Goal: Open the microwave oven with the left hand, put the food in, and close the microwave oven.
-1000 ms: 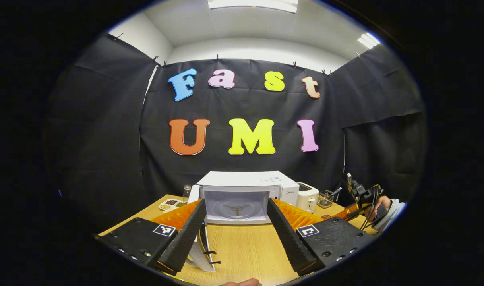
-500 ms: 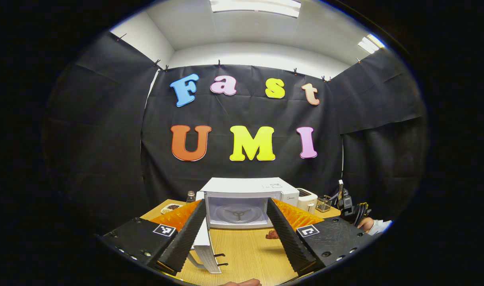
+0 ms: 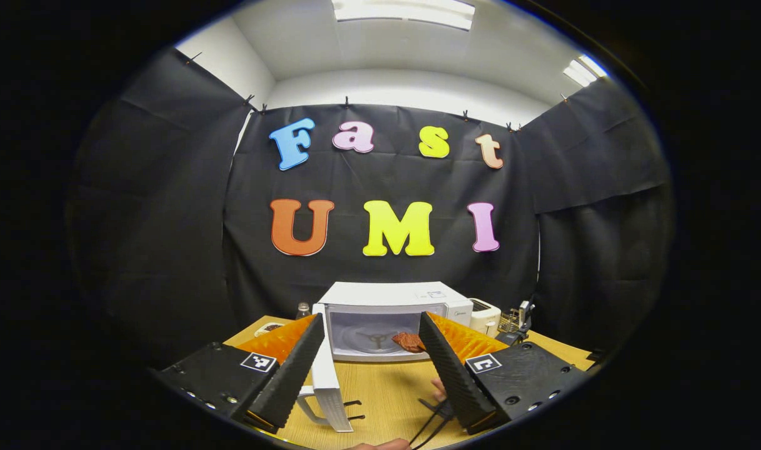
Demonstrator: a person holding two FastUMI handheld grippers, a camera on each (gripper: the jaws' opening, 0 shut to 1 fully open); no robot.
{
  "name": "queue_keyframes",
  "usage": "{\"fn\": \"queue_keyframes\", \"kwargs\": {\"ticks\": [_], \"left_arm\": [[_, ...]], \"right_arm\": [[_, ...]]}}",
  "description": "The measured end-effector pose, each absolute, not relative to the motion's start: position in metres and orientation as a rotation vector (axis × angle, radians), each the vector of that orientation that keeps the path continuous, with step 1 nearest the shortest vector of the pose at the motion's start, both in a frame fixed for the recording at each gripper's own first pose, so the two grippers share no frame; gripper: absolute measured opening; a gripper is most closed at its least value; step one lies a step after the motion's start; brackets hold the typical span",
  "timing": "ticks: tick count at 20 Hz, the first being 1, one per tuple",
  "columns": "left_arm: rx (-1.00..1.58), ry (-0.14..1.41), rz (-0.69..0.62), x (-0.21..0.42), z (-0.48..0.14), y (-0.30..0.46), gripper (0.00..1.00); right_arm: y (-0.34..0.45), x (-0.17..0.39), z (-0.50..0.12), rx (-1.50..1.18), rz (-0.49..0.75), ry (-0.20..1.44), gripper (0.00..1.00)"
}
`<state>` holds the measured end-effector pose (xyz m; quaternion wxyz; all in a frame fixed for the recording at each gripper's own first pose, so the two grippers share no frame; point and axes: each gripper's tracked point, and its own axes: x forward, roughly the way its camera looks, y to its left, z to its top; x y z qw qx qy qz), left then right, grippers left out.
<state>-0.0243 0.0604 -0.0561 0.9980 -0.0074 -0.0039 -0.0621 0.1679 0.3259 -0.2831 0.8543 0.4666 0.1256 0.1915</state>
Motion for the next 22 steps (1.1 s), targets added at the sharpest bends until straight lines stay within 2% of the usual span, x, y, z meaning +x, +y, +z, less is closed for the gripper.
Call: {"fn": "queue_keyframes", "kwargs": {"ticks": [6, 12, 16, 17, 18, 21, 22], "left_arm": [[-0.013, 0.028, -0.139, -0.022, -0.067, 0.065, 0.94], [0.013, 0.024, -0.141, -0.027, -0.063, 0.067, 0.94], [-0.028, 0.036, -0.166, -0.029, -0.068, 0.068, 0.94], [-0.042, 0.028, -0.174, -0.030, -0.066, 0.069, 0.94], [-0.048, 0.033, -0.173, -0.030, -0.067, 0.071, 0.94], [-0.037, 0.021, -0.141, -0.028, -0.065, 0.082, 0.94], [-0.031, 0.023, -0.137, -0.029, -0.067, 0.083, 0.94]], "right_arm": [[0.386, 0.239, -0.310, 0.973, 0.282, 0.225, 0.14], [0.408, 0.312, -0.346, 0.961, 0.163, 0.236, 0.14], [0.421, 0.335, -0.364, 0.937, 0.107, 0.267, 0.16], [0.425, 0.336, -0.363, 0.940, 0.117, 0.268, 0.07], [0.427, 0.339, -0.364, 0.934, 0.116, 0.258, 0.17], [0.421, 0.350, -0.367, 0.942, 0.073, 0.253, 0.17], [0.420, 0.352, -0.369, 0.926, 0.065, 0.271, 0.06]]}}
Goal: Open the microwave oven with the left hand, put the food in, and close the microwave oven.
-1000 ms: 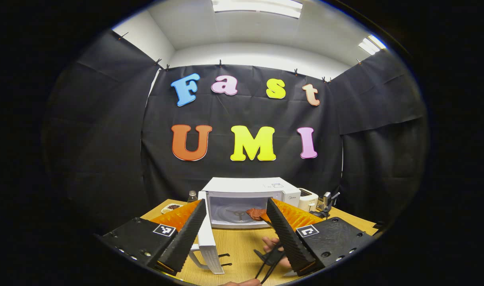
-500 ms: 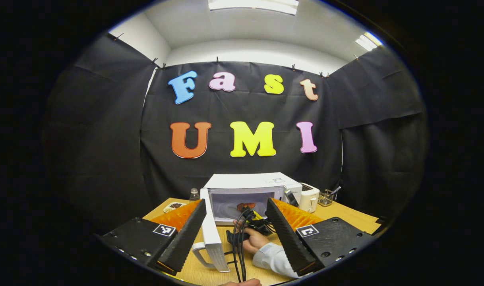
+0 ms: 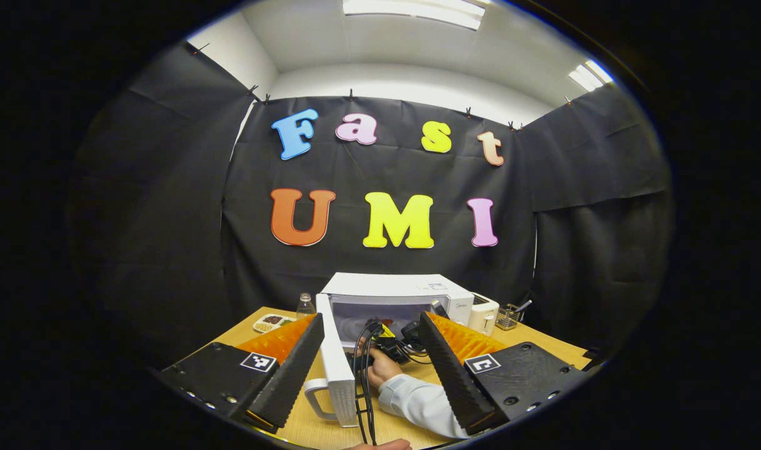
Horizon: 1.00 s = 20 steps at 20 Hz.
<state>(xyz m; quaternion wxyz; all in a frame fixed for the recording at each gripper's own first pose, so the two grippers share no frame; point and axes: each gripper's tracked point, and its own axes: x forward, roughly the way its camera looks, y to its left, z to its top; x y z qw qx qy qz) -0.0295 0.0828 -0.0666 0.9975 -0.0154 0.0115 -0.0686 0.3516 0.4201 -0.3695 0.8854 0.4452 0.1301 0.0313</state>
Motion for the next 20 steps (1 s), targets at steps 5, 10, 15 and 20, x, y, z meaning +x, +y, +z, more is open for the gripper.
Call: {"fn": "queue_keyframes", "kwargs": {"ticks": [5, 10, 15, 20], "left_arm": [[-0.026, -0.003, -0.125, -0.029, -0.059, 0.083, 0.94], [-0.032, 0.004, -0.118, -0.032, -0.060, 0.086, 0.94], [-0.024, -0.005, -0.122, -0.039, -0.054, 0.084, 0.94], [0.003, -0.013, -0.122, -0.048, -0.051, 0.083, 0.94]], "right_arm": [[0.399, 0.350, -0.371, 0.681, -0.019, 0.255, 0.19], [0.395, 0.345, -0.379, 0.608, -0.010, 0.313, 0.84], [0.384, 0.333, -0.361, 0.472, 0.059, 0.290, 1.00], [0.370, 0.301, -0.337, 0.331, 0.151, 0.280, 1.00]]}}
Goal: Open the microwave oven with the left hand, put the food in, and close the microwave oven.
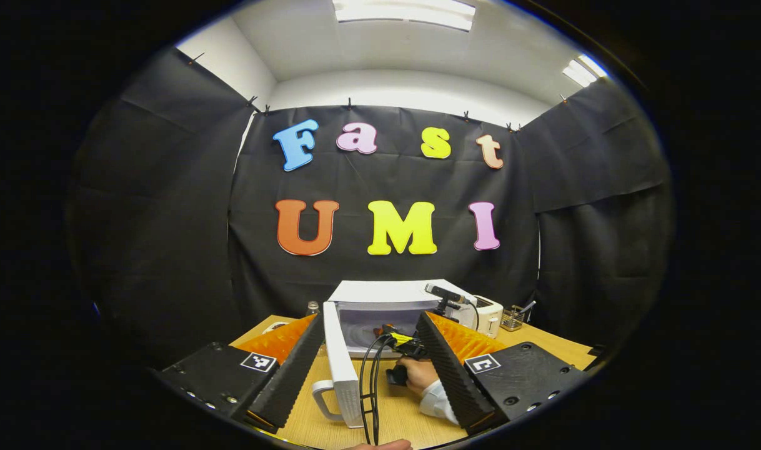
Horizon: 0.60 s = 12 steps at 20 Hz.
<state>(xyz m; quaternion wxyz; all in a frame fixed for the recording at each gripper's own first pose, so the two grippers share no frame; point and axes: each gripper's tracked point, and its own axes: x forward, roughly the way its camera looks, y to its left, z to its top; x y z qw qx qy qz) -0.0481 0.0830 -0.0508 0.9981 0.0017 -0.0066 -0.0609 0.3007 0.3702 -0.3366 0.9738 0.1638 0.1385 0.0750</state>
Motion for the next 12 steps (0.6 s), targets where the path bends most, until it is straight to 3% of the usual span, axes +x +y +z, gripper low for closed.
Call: {"fn": "queue_keyframes", "kwargs": {"ticks": [8, 12], "left_arm": [[0.014, -0.008, -0.107, -0.068, -0.051, 0.082, 0.94], [0.038, 0.003, -0.108, -0.072, -0.055, 0.082, 0.94]], "right_arm": [[0.318, 0.250, -0.280, 0.121, 0.165, 0.118, 1.00], [0.298, 0.205, -0.238, 0.156, 0.248, 0.096, 1.00]]}}
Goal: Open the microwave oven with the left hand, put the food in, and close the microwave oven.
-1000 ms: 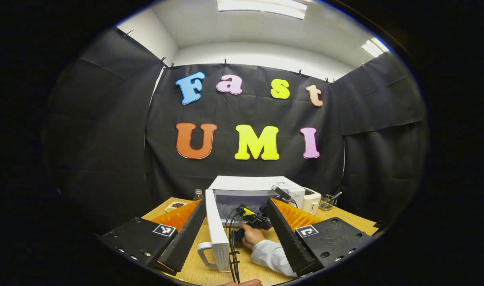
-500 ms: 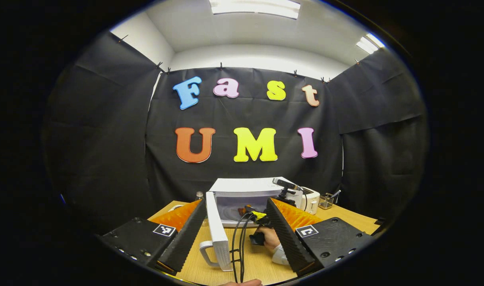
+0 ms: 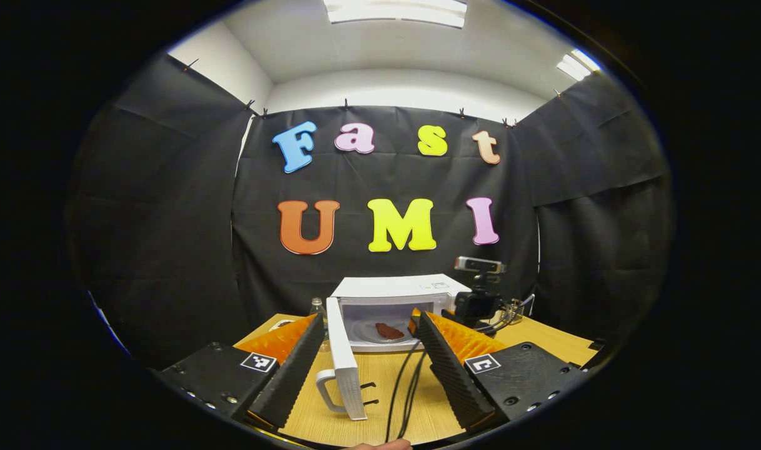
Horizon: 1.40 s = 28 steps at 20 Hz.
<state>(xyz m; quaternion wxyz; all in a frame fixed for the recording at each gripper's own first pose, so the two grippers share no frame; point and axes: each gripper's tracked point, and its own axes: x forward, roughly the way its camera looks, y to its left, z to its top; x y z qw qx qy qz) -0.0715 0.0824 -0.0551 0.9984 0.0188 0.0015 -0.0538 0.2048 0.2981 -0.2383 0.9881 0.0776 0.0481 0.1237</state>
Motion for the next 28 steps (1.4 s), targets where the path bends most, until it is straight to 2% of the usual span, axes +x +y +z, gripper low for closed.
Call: {"fn": "queue_keyframes", "kwargs": {"ticks": [4, 10, 16, 19, 21, 22, 23, 25, 26, 27, 28], "left_arm": [[0.028, 0.008, -0.089, -0.068, -0.062, 0.090, 0.94], [-0.039, 0.068, -0.073, -0.059, -0.091, 0.110, 0.94], [-0.028, 0.075, 0.013, -0.051, -0.128, 0.155, 0.94], [-0.027, 0.072, -0.008, -0.047, -0.141, 0.159, 0.96], [-0.005, 0.080, 0.014, -0.044, -0.151, 0.175, 0.36], [0.018, 0.080, 0.040, -0.041, -0.155, 0.184, 0.25], [0.046, 0.080, 0.058, -0.040, -0.162, 0.190, 0.35], [0.065, 0.093, 0.044, -0.042, -0.171, 0.192, 0.34], [0.027, 0.110, 0.019, -0.035, -0.186, 0.187, 0.19], [-0.001, 0.123, 0.002, -0.038, -0.190, 0.186, 0.00], [0.007, 0.130, 0.004, -0.029, -0.197, 0.188, 0.00]], "right_arm": [[0.257, 0.147, -0.183, 0.109, 0.310, 0.068, 0.99], [0.151, 0.045, -0.103, 0.025, 0.224, -0.041, 0.99], [0.089, -0.042, -0.062, -0.057, 0.149, -0.105, 0.99], [0.085, -0.063, -0.069, -0.075, 0.146, -0.108, 0.99], [0.088, -0.074, -0.075, -0.060, 0.178, -0.102, 1.00], [0.091, -0.078, -0.080, -0.057, 0.191, -0.095, 0.99], [0.091, -0.081, -0.085, -0.061, 0.201, -0.086, 0.99], [0.096, -0.087, -0.092, -0.074, 0.220, -0.074, 0.99], [0.100, -0.090, -0.092, -0.080, 0.230, -0.074, 0.99], [0.103, -0.092, -0.093, -0.087, 0.239, -0.076, 1.00], [0.105, -0.095, -0.092, -0.092, 0.247, -0.080, 1.00]]}}
